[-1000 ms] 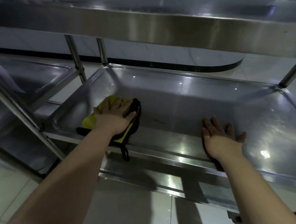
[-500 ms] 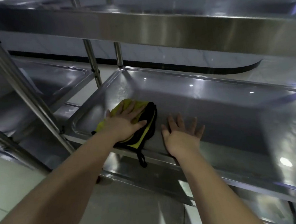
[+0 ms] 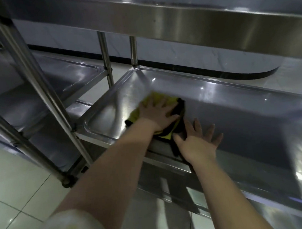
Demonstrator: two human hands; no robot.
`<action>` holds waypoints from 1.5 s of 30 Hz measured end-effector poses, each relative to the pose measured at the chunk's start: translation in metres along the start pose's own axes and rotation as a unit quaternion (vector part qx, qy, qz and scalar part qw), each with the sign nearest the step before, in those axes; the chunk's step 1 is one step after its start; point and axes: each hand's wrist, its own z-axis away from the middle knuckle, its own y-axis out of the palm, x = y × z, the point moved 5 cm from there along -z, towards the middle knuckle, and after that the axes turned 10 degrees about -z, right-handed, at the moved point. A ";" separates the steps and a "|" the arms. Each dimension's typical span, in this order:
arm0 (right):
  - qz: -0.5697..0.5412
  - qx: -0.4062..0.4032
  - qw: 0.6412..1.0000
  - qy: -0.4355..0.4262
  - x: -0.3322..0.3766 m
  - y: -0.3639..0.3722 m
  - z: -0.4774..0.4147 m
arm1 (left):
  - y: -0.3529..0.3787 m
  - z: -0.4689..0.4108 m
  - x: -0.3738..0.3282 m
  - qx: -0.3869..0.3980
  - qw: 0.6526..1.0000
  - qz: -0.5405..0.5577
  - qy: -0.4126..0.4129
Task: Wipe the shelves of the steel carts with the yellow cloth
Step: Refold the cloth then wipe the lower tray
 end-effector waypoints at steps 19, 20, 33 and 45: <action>0.041 0.023 0.999 -0.002 0.002 -0.004 0.006 | 0.011 0.119 0.082 -0.001 0.990 0.012 -0.139; 0.035 0.027 0.999 -0.002 0.003 -0.006 0.006 | 0.011 0.120 0.053 -0.014 0.993 0.015 -0.118; -0.005 0.005 0.999 0.054 -0.155 -0.080 0.081 | -0.005 0.110 -0.208 -0.036 0.995 0.006 0.093; -0.171 -0.042 0.982 -0.073 -0.161 -0.117 0.050 | -0.021 0.131 -0.214 -0.075 0.928 0.329 0.156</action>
